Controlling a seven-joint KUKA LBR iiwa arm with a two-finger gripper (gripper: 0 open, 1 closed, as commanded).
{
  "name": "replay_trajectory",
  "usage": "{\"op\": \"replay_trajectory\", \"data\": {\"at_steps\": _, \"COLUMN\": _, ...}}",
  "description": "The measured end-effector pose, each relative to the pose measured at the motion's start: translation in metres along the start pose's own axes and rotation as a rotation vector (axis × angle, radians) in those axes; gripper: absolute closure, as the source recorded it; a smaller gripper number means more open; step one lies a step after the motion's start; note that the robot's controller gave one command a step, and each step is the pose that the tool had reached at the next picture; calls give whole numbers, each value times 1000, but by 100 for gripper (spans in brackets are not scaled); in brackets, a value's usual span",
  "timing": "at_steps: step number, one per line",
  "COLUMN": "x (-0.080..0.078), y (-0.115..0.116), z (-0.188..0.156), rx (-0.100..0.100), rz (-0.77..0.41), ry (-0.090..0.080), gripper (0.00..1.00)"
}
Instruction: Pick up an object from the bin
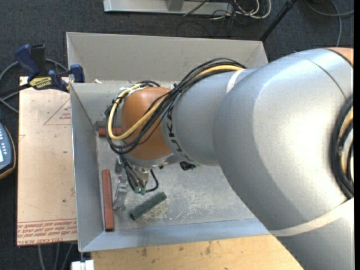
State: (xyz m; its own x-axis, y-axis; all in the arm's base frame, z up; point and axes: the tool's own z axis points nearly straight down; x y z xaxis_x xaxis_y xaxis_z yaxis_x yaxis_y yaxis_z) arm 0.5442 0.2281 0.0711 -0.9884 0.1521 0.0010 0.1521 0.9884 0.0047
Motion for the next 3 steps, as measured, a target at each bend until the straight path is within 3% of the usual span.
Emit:
{"op": "replay_trajectory", "data": {"at_steps": 1, "x": 34, "y": -89, "z": 2, "rx": 10, "rz": 2, "ry": 4, "gripper": 0}}
{"op": "replay_trajectory", "data": {"at_steps": 2, "x": 22, "y": -169, "z": 1, "rx": 7, "rz": -165, "ry": -1, "gripper": 0}}
{"op": "replay_trajectory", "data": {"at_steps": 3, "x": -15, "y": -238, "z": -13, "rx": 6, "rz": 7, "ry": -4, "gripper": 0}}
